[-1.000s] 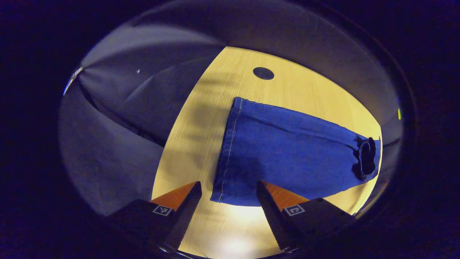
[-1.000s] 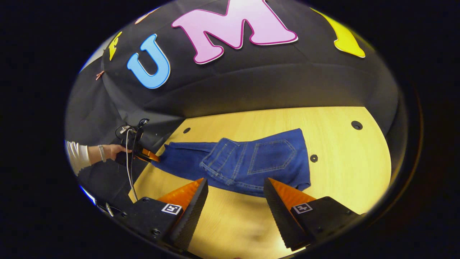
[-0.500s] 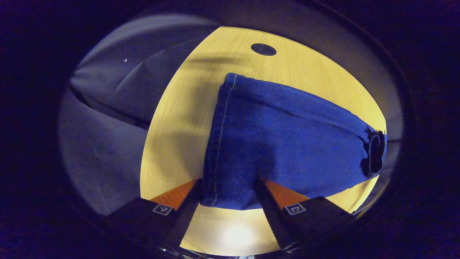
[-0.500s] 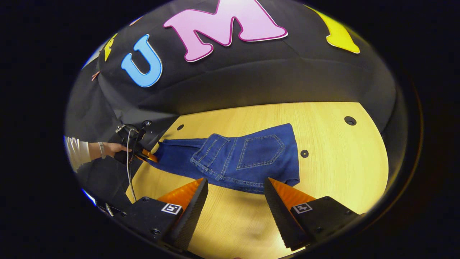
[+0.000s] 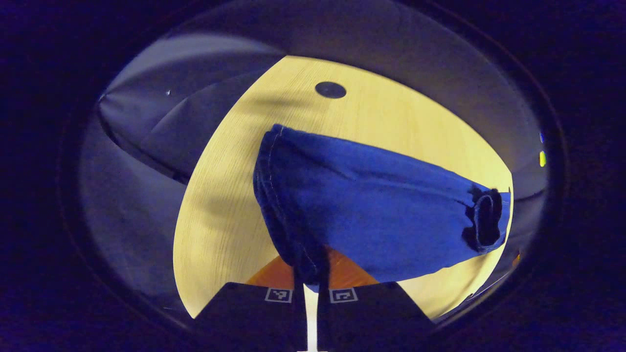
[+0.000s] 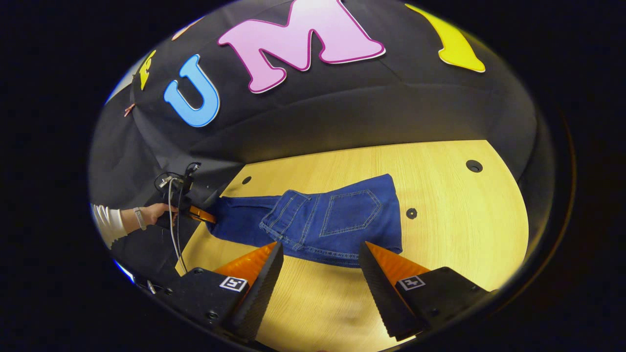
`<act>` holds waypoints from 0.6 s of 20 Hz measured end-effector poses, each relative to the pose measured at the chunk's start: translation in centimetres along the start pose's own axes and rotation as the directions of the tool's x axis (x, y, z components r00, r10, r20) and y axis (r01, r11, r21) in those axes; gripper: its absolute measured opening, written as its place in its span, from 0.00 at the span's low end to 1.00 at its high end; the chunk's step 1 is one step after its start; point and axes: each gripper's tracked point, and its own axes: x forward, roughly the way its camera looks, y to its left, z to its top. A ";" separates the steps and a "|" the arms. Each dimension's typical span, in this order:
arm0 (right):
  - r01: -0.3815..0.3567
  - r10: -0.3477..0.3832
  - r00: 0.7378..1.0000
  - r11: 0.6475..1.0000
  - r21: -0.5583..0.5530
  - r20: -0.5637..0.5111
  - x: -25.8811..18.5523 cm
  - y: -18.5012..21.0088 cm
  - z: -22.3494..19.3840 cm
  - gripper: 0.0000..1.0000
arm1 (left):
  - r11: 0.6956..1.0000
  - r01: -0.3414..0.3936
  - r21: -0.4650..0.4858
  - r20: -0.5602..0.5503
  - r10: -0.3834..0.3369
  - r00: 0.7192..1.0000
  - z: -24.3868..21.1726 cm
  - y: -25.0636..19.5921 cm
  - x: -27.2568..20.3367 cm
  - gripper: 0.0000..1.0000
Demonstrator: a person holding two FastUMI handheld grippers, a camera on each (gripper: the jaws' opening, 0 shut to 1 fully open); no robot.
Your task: Grasp the waist and the cuffs of the jeans and fold them to make the two legs overlap; first hold the waist and fold one-third of the jeans toward the cuffs, then hold the cuffs and fold the remaining one-third in the same direction to finish folding.
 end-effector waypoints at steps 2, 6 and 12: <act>0.001 -0.001 1.000 1.000 0.014 0.017 -0.4 -0.4 0.8 0.95 | 0.996 0.065 0.060 0.077 -0.069 0.995 1.3 -4.2 -4.1 0.13; -0.005 0.003 0.998 0.999 0.038 0.061 -1.5 -0.8 2.3 0.95 | 0.963 0.165 0.214 0.183 -0.206 0.961 2.9 -14.2 -10.9 0.13; 0.004 -0.006 0.995 1.000 0.026 0.102 -3.6 -2.3 3.5 0.95 | 0.846 0.267 0.462 0.211 -0.397 0.893 2.6 -32.5 -14.7 0.13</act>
